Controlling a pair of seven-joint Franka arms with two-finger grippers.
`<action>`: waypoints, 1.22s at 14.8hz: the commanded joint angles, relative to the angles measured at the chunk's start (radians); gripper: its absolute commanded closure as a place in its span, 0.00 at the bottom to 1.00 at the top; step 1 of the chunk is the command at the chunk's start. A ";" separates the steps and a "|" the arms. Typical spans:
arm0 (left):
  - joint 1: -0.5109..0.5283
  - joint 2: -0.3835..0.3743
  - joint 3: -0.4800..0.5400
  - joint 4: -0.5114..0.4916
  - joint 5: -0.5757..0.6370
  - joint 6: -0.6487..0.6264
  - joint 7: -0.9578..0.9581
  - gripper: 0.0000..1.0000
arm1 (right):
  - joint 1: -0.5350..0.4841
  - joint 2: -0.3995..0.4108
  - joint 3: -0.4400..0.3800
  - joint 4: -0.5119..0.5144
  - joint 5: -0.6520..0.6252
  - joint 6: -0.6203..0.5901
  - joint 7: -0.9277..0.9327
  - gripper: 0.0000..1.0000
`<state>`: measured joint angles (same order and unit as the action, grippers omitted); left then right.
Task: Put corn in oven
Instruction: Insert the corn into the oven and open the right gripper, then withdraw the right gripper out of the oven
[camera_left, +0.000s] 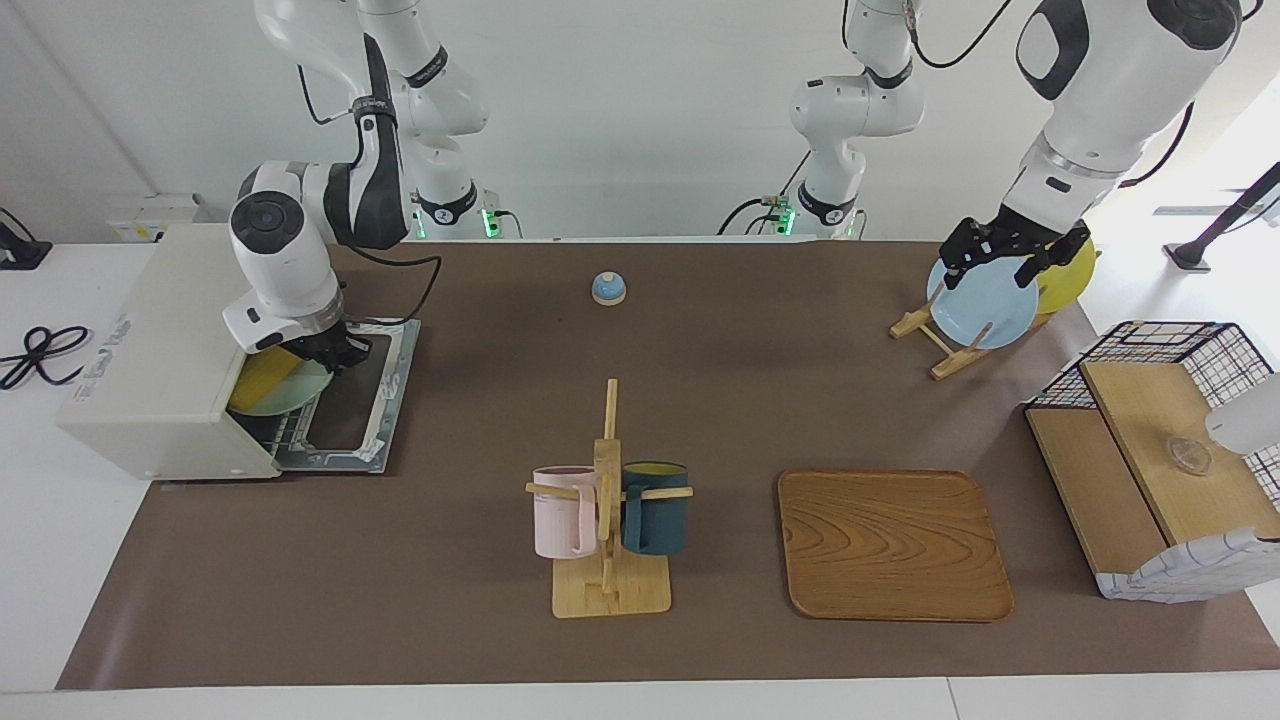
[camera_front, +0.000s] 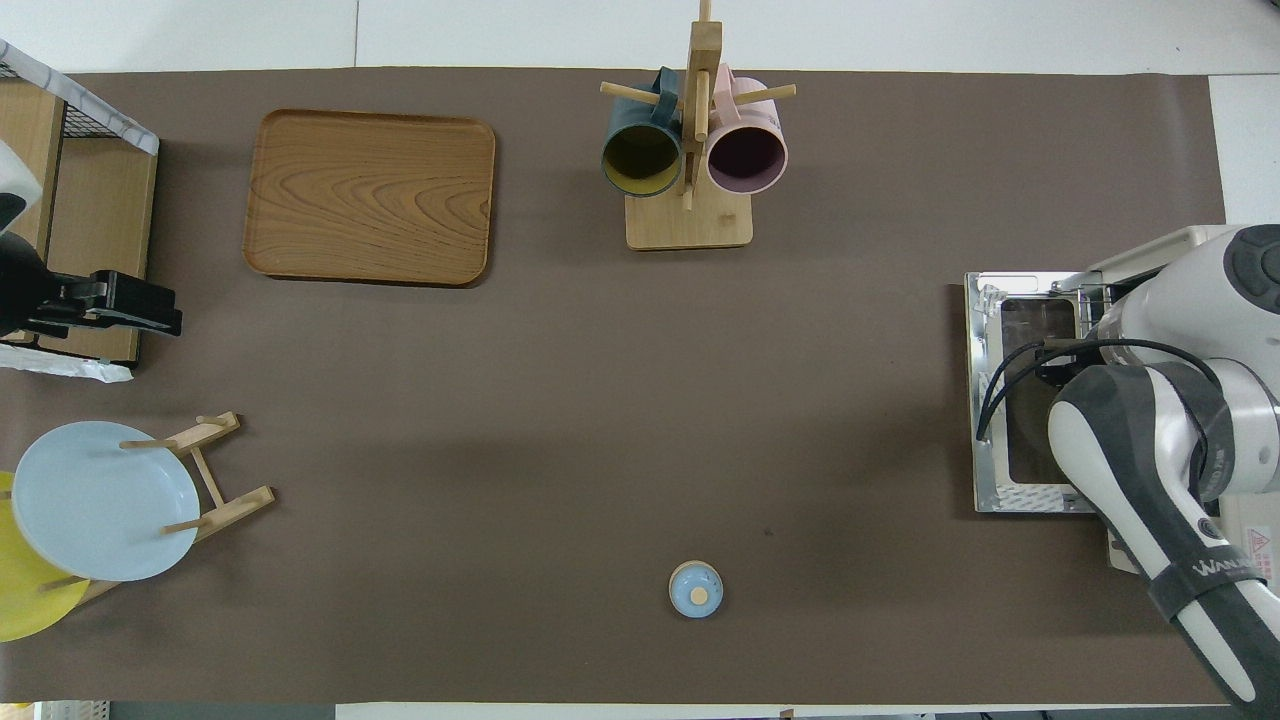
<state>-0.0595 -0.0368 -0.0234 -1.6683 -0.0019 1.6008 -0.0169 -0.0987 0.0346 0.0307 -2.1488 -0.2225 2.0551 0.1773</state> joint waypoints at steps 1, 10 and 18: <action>0.010 -0.012 -0.009 -0.008 0.022 0.010 0.011 0.00 | -0.023 -0.019 0.011 -0.022 0.020 0.017 -0.022 0.77; 0.010 -0.012 -0.009 -0.008 0.022 0.010 0.011 0.00 | 0.065 0.024 0.017 0.137 0.035 -0.156 0.046 0.76; 0.010 -0.014 -0.009 -0.008 0.023 0.010 0.011 0.00 | 0.135 0.019 0.018 0.005 0.127 0.020 0.203 1.00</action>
<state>-0.0595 -0.0368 -0.0234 -1.6683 -0.0018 1.6008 -0.0169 0.0469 0.0519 0.0474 -2.0685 -0.1173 1.9633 0.3659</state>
